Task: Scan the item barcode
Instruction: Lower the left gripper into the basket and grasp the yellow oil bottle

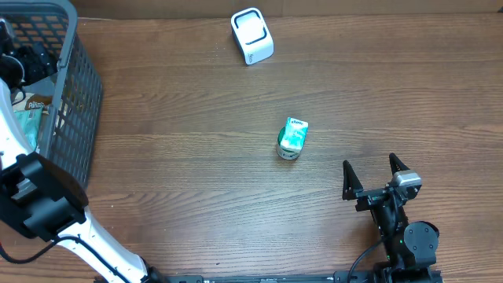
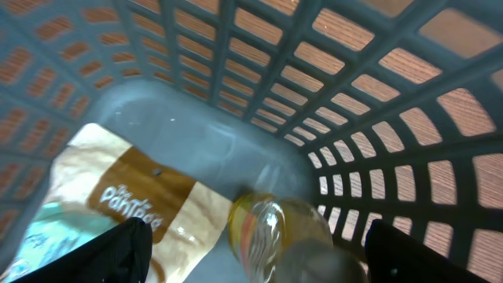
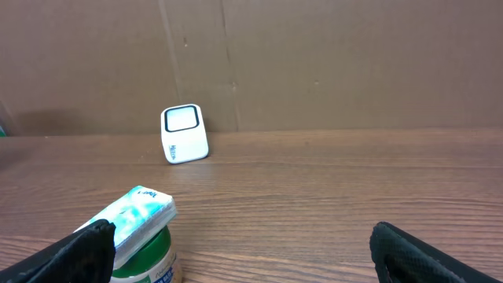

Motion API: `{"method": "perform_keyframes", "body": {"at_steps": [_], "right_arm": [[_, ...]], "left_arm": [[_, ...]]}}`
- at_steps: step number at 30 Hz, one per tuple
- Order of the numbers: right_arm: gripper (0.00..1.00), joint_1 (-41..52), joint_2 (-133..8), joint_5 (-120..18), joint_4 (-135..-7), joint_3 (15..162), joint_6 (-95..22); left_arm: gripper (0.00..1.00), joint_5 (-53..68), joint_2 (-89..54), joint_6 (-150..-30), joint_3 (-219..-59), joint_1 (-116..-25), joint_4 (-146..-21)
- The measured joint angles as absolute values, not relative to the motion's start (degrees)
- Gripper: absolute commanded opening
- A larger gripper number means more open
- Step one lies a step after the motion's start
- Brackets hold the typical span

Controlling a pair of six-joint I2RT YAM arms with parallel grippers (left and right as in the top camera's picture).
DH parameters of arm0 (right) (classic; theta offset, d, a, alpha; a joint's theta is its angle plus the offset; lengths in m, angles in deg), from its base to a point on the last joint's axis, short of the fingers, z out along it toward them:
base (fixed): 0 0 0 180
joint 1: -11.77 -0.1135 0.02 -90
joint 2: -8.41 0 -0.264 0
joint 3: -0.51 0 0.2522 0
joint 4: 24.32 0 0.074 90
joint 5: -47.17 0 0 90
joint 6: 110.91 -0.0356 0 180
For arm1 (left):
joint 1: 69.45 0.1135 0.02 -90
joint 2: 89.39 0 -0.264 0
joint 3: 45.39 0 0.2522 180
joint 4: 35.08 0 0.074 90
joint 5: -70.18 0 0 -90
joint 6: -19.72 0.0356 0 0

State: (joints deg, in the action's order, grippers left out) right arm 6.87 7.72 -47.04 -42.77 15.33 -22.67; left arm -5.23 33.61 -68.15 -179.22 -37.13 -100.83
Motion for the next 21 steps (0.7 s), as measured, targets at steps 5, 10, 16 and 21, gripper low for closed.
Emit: {"method": "perform_keyframes", "body": {"at_steps": [5, 10, 16, 21], "right_arm": [[1.00, 6.87, 7.72, -47.02, -42.77, 15.33, -22.67], [1.00, 6.87, 7.72, -47.04, -42.79, 15.33, -22.67], [1.00, 6.87, 7.72, -47.02, -42.77, 15.33, -22.65], [1.00, 6.87, 7.72, -47.04, -42.79, 15.33, -22.65]], "left_arm": [[0.86, -4.86, 34.62, -67.43, -179.20, -38.51, -100.02], [0.82, -6.94, 34.66, -66.71, -179.20, -40.67, -99.87], [0.80, -11.13, 34.81, -66.66, -179.13, -41.96, -99.78], [0.76, -12.77, 34.90, -66.66, -177.60, -42.16, -99.32]]}}
